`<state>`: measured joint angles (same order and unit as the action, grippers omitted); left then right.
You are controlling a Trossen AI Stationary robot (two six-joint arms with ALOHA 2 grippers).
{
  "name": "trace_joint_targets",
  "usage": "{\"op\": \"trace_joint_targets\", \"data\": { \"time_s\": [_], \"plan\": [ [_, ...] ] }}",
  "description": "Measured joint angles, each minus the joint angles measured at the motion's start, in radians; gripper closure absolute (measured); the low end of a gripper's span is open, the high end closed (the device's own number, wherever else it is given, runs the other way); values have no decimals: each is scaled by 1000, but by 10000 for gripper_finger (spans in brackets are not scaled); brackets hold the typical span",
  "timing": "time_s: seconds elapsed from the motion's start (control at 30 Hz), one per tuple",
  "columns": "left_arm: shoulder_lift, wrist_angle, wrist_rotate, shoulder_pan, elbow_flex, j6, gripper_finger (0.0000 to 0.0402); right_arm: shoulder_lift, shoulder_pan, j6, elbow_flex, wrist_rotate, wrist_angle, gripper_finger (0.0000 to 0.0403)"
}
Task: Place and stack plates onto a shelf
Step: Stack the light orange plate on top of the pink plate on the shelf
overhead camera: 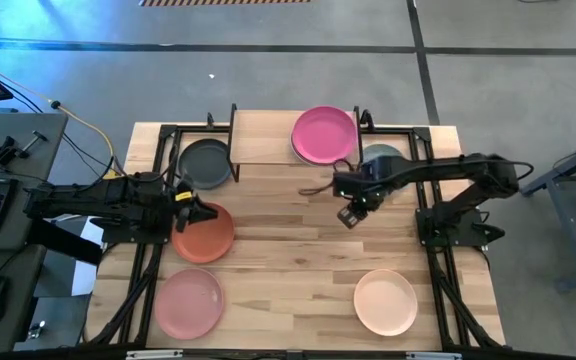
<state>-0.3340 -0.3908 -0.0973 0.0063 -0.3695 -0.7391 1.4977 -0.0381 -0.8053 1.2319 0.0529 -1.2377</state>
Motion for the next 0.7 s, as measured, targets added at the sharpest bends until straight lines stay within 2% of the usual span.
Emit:
{"op": "trace_joint_targets", "data": {
  "time_s": [0.1,0.33,0.47,0.7],
  "plan": [
    [0,1,18,0,0,3,312,-29,62,-7,-56,55,13,288],
    [0,1,22,0,0,44,312,-59,243,86,-124,71,57,288],
    [0,0,23,0,0,68,312,-60,332,150,-151,76,130,288],
    [0,0,39,0,0,69,312,-60,433,154,-254,75,299,288]
  ]
}}
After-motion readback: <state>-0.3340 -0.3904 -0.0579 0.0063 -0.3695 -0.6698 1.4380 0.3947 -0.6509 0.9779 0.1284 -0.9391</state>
